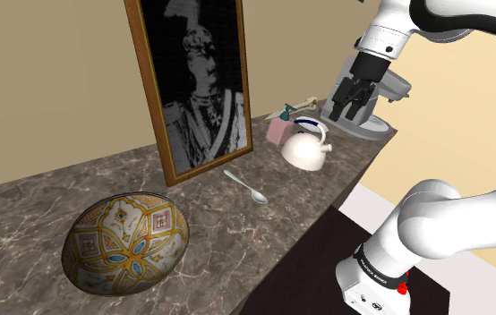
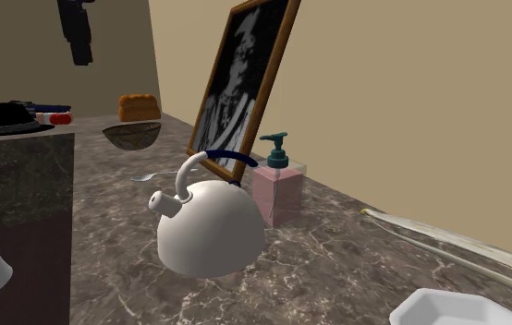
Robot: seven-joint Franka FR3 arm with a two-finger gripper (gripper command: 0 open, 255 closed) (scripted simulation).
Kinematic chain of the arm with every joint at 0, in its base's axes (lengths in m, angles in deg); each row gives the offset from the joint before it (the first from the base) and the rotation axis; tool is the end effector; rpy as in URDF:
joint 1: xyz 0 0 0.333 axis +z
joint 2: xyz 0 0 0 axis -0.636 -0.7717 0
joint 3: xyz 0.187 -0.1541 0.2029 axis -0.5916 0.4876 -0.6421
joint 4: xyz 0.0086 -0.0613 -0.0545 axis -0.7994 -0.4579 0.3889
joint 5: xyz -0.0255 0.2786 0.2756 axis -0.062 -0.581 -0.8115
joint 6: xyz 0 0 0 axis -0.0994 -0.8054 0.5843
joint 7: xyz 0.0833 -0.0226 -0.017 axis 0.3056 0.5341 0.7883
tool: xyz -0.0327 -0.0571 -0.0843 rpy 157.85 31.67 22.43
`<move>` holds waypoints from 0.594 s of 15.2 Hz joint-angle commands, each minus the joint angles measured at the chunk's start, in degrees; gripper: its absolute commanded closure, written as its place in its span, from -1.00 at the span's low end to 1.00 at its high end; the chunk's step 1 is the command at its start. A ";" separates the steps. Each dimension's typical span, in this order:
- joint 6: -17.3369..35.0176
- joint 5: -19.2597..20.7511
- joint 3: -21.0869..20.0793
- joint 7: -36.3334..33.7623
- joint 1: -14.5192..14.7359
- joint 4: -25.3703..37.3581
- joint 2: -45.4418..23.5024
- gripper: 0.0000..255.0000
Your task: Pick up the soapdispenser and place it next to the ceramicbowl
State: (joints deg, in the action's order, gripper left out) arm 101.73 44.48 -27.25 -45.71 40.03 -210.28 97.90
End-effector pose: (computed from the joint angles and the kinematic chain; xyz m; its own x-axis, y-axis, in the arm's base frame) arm 0.2886 -0.0131 0.5913 0.9925 -0.1194 -0.0260 -0.1213 -0.9883 -0.0925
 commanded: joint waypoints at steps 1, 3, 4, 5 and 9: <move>0.00 0.00 0.00 0.00 0.00 0.00 0.00 -1.00; 2.47 1.39 1.78 2.37 -0.33 0.49 -2.99 -1.00; 3.68 2.01 2.67 3.53 -0.47 0.84 -4.56 -1.00; 4.88 2.59 3.55 4.68 -0.59 1.28 -6.19 -1.00; 9.45 4.38 6.98 9.20 -0.90 3.76 -13.15 -1.00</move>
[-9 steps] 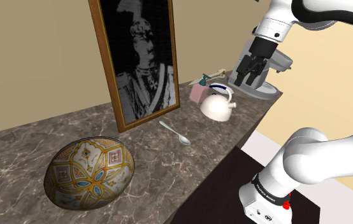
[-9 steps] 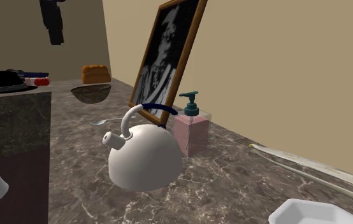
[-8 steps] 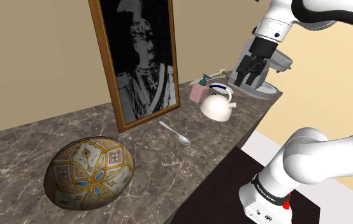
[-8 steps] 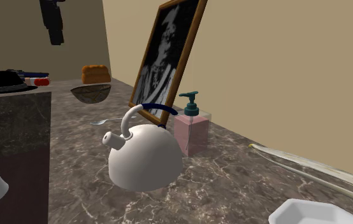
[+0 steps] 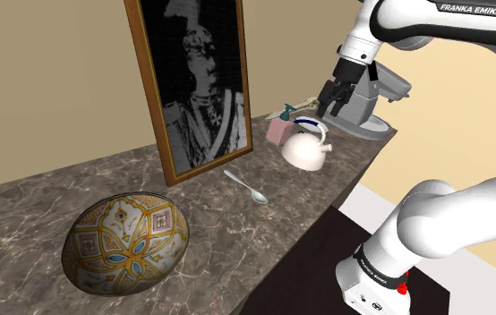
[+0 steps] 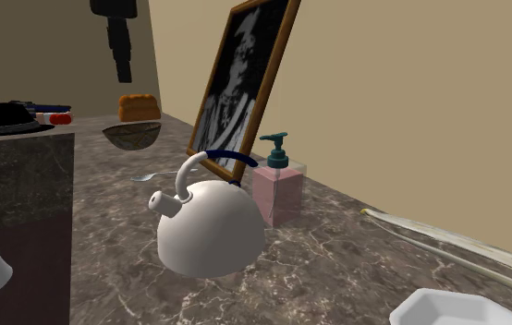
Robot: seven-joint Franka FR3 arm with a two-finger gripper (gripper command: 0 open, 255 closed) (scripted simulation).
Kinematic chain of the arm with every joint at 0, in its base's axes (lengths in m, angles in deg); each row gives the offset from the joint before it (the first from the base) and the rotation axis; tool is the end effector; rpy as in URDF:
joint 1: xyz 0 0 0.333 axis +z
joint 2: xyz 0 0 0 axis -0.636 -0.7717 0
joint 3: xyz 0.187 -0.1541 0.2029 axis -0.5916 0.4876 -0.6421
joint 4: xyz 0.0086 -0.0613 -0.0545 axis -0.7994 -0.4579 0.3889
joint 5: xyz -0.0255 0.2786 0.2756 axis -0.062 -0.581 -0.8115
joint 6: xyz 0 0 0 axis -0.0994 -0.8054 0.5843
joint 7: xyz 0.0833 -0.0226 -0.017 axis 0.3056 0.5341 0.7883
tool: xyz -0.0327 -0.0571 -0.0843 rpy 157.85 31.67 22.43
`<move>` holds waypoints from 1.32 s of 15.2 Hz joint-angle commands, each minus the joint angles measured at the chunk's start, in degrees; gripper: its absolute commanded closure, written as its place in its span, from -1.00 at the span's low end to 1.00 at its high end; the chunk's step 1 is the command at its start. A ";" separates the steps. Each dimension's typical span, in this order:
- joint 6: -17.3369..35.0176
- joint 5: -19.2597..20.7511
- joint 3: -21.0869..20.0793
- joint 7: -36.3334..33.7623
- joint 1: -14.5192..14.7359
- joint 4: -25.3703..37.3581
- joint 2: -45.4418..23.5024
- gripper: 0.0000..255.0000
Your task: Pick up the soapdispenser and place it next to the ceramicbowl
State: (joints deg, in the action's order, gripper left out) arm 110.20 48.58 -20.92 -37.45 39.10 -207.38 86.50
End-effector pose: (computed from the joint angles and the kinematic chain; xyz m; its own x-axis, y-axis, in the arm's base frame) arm 0.3503 -0.0745 0.5602 0.9959 -0.0879 -0.0194 -0.0892 -0.9927 -0.0813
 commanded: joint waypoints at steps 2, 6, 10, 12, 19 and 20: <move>3.08 0.83 2.30 3.19 -0.03 2.55 -5.47 -1.00; 6.78 1.10 5.46 7.76 -0.06 6.82 -13.31 -1.00; 9.67 0.20 8.33 12.51 -0.10 12.27 -21.63 -1.00; 10.76 -0.69 9.62 14.96 -0.20 15.44 -25.96 -1.00; 12.29 -5.78 12.64 23.55 -1.99 29.17 -41.98 -1.00; 12.19 -6.66 12.86 24.70 -2.47 31.51 -44.37 -1.00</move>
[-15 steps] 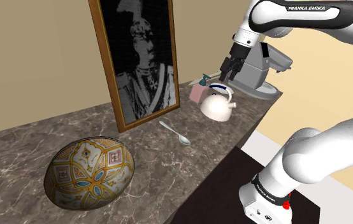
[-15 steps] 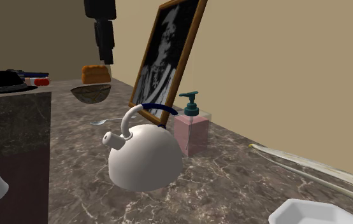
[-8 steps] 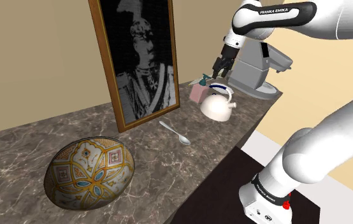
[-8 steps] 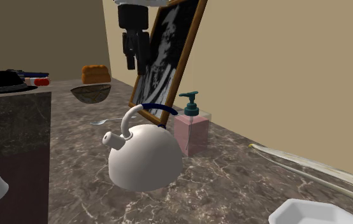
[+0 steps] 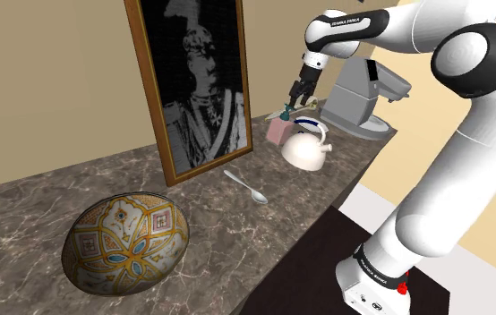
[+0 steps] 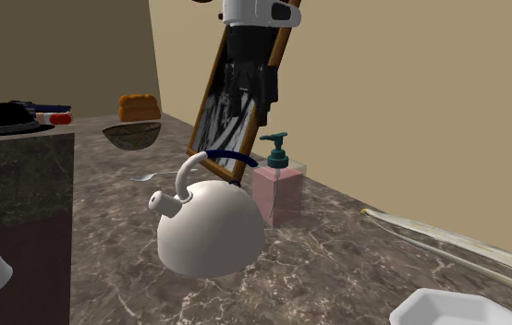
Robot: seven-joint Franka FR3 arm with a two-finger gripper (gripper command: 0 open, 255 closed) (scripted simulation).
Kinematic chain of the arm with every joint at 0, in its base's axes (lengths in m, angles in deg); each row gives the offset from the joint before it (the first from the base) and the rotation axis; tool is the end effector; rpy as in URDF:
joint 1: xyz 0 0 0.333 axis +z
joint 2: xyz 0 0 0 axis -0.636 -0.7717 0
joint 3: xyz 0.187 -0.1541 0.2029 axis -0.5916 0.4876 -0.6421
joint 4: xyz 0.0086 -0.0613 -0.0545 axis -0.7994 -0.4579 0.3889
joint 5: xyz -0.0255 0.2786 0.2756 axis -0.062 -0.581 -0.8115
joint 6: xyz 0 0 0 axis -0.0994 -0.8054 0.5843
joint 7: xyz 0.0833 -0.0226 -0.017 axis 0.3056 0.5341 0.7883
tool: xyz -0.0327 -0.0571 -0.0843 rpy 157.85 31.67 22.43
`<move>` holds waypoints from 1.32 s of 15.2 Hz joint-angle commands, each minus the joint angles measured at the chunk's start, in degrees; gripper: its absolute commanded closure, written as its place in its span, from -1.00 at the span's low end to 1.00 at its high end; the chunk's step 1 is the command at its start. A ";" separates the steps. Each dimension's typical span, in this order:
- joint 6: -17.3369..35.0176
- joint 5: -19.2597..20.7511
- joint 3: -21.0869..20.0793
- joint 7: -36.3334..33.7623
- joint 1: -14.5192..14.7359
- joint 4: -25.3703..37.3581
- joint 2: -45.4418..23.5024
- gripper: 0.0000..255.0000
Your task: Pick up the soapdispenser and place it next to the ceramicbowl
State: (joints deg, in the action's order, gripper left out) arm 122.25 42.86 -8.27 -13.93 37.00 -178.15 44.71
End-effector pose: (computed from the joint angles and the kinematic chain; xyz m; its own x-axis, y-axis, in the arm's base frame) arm 0.5369 -0.2334 0.4849 1.0000 0.0042 0.0013 0.0043 -0.9989 -0.0457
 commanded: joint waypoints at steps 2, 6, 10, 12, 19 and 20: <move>-0.32 -2.72 0.43 3.33 -1.56 7.31 -7.43 -1.00; 0.66 -3.91 0.25 4.63 -2.49 9.43 -10.72 -1.00; 3.51 -4.27 0.09 4.88 -2.43 7.14 -11.32 -1.00; 4.61 -4.43 0.02 4.99 -2.41 6.29 -11.61 -1.00; 4.60 -4.43 0.02 5.00 -2.41 6.31 -11.62 -1.00; 4.60 -4.43 0.02 5.00 -2.41 6.31 -11.62 1.00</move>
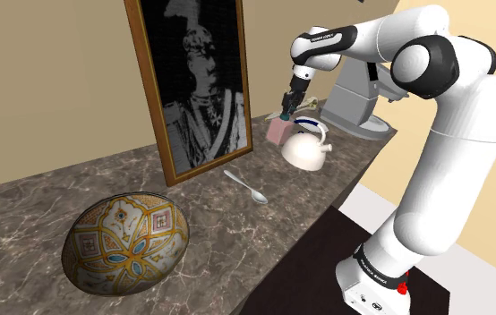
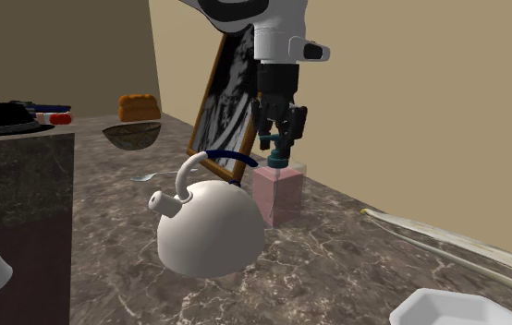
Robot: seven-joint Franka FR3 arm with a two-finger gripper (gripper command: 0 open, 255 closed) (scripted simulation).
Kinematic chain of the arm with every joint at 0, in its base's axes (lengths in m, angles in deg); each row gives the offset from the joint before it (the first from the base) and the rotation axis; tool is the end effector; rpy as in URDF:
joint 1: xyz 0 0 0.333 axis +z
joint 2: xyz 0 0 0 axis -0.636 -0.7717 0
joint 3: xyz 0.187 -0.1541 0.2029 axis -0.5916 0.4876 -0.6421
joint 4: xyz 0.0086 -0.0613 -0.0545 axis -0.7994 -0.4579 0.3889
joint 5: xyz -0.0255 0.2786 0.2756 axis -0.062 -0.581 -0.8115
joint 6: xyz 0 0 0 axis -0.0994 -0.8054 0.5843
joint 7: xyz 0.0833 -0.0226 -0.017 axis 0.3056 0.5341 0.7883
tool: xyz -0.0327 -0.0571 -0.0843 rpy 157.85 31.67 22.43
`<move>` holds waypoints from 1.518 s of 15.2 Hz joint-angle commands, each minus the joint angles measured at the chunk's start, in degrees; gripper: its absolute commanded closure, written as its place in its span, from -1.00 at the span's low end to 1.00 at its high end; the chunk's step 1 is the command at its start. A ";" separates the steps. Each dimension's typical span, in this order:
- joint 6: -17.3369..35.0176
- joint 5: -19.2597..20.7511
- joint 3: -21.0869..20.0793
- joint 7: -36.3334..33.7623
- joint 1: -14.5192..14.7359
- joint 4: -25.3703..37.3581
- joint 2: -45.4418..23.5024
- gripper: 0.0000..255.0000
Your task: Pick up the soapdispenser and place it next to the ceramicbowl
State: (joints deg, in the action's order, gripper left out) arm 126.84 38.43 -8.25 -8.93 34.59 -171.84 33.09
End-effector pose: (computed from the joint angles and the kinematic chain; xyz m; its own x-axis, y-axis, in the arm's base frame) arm 0.5802 -0.2629 0.4276 0.9996 0.0261 0.0051 0.0262 -0.9989 -0.0377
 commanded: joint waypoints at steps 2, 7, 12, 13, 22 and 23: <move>0.00 0.00 0.00 0.00 0.00 0.00 0.00 1.00; 0.02 0.01 0.00 0.00 0.00 -0.04 0.02 1.00; -2.08 0.32 0.12 -0.27 0.02 1.57 0.57 1.00; -2.78 0.42 0.15 -0.35 0.01 2.12 0.74 1.00; -9.34 1.00 0.40 -0.96 -0.14 7.85 1.66 1.00; -10.09 1.03 0.42 -1.01 -0.17 8.57 1.70 1.00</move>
State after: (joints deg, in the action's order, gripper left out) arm 117.52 39.40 -7.84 -9.84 34.41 -163.93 34.70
